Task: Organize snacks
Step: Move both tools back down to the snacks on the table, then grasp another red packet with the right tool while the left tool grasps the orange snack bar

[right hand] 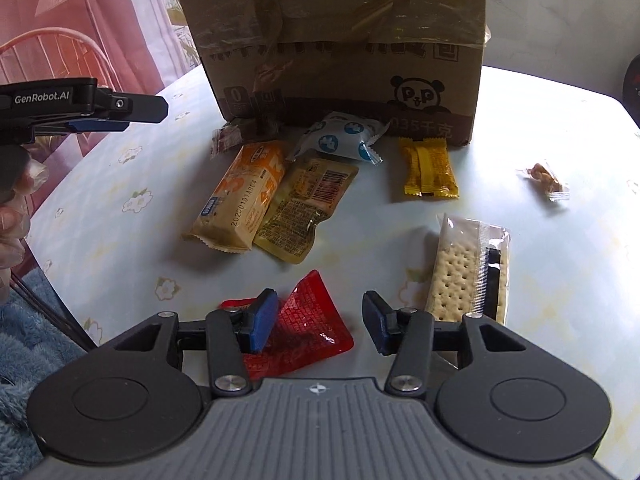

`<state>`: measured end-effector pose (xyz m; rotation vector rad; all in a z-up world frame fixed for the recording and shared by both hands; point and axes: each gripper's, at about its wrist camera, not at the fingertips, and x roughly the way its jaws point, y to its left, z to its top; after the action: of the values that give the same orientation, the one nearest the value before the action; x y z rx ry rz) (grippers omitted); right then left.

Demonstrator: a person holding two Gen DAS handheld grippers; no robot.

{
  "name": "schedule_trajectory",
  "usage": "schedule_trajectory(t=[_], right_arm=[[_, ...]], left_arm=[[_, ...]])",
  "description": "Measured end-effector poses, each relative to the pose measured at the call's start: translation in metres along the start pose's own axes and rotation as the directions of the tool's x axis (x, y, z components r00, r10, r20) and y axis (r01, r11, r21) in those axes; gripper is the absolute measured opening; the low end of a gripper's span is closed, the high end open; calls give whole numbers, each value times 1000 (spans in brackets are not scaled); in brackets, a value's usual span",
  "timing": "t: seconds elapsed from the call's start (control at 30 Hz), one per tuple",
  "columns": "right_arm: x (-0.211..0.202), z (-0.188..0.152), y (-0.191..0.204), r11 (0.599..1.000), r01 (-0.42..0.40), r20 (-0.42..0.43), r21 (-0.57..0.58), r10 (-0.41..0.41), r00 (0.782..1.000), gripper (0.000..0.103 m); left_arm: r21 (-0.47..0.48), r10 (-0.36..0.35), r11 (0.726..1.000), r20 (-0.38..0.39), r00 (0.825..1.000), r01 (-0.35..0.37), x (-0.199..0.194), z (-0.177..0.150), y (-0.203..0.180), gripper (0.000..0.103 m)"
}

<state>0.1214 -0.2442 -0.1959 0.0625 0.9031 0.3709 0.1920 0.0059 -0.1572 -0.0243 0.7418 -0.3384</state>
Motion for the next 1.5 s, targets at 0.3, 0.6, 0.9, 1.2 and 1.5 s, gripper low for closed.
schedule_trajectory(t=[0.3, 0.6, 0.9, 1.2, 1.5], right_arm=[[4, -2, 3, 998, -17, -37, -57, 15, 999, 51], [7, -7, 14, 978, 11, -22, -208, -16, 1000, 53], [6, 0, -4, 993, 2, 50, -119, 4, 999, 40], [-2, 9, -16, 994, 58, 131, -87, -46, 990, 40], [-11, 15, -24, 996, 78, 179, -38, -70, 981, 40]], left_arm=[[-2, -20, 1000, -47, 999, 20, 8, -10, -7, 83], [-10, -14, 1000, -67, 998, 14, 12, -12, -8, 83], [-5, -21, 1000, -87, 996, 20, 18, -15, -13, 83], [29, -54, 998, -122, 991, 58, 32, -12, -26, 79], [97, -71, 991, -177, 982, 89, 77, -1, -55, 78]])
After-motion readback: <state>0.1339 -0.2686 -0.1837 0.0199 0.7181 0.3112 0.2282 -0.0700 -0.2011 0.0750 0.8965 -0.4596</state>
